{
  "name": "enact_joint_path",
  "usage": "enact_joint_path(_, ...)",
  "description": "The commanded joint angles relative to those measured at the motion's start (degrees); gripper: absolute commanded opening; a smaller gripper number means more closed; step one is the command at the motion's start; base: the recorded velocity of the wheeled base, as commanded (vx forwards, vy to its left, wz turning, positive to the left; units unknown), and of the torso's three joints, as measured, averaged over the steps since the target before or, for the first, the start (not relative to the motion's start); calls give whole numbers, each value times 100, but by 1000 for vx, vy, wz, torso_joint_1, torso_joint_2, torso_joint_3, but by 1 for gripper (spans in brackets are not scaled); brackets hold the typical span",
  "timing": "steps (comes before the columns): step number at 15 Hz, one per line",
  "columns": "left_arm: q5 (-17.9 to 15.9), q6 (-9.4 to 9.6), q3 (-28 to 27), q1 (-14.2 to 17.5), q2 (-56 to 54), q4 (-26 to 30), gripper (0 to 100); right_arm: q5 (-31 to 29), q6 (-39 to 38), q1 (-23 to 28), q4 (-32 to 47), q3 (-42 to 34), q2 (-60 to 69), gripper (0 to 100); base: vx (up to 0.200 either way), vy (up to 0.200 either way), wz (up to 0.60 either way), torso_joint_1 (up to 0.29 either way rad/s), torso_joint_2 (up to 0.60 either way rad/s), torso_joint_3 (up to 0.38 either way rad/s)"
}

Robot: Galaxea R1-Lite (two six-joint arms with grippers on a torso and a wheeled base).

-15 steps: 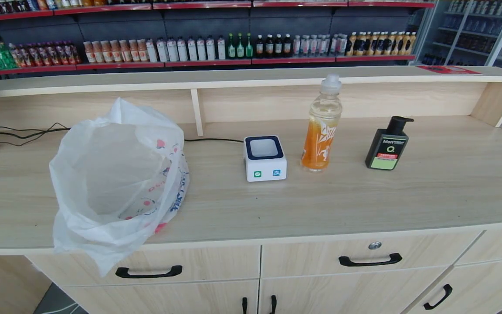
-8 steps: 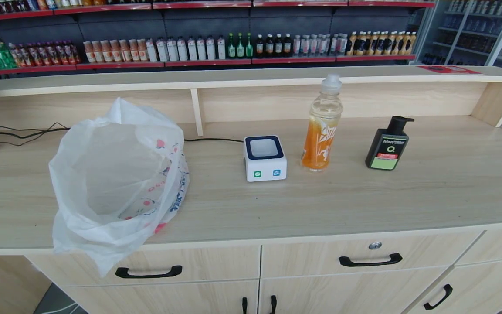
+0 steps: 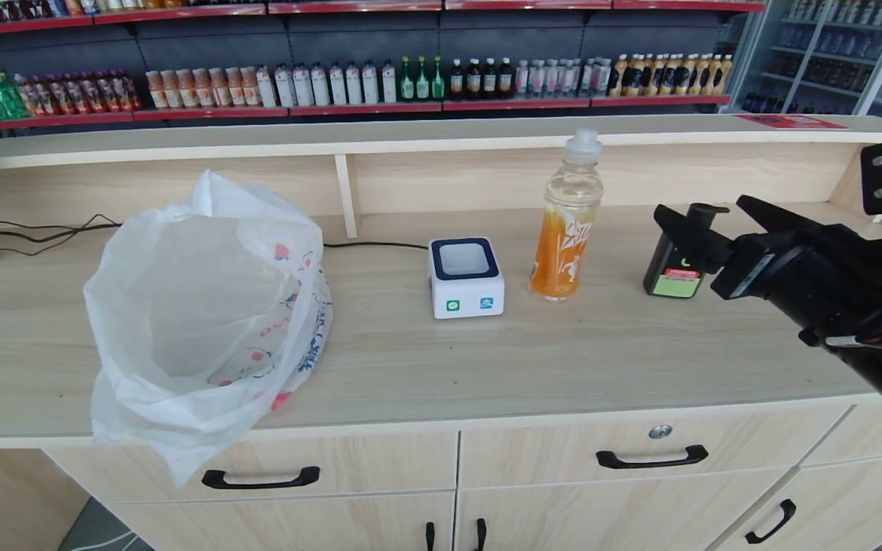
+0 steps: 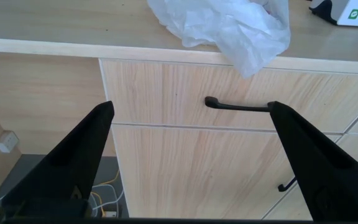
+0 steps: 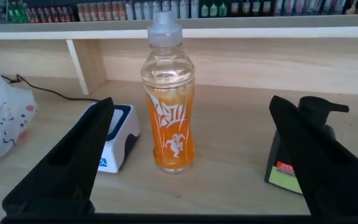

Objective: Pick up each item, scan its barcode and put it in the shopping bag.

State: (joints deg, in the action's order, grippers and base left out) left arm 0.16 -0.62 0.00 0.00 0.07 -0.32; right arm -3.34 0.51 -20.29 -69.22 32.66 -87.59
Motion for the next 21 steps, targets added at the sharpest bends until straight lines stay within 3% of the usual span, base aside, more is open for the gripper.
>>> enact_joint_path(1, 2, 1, 0, 9, 1, -3, 100, -79, -25, -213, -101, 162, -768, 100, 0, 0, 0, 0, 0, 0)
enact_joint_path(2, 2, 1, 0, 0, 1, -3, 100, -79, -16, -230, -232, 285, -979, 100, 0, 0, 0, 0, 0, 0)
enact_joint_path(6, 2, 1, 0, 0, 1, -3, 100, -202, 239, -327, -1999, 223, -1929, 100, 0, 0, 0, 0, 0, 0)
enact_joint_path(7, 2, 1, 0, 0, 1, -3, 100, -334, 248, -336, -2078, 197, -2060, 100, 0, 0, 0, 0, 0, 0)
enact_joint_path(12, 2, -17, 0, 0, 1, -3, 100, -387, 160, -432, -2078, 426, -2315, 100, 0, 0, 0, 0, 0, 0)
enact_joint_path(14, 2, -17, 0, 0, 1, -3, 100, -387, 133, -476, -2034, 847, -2553, 100, 0, 0, 0, 0, 0, 0)
enact_joint_path(21, 2, -26, 0, 9, 1, -3, 100, -378, -306, -432, -698, 2122, -2887, 100, 0, 0, 0, 0, 0, 0)
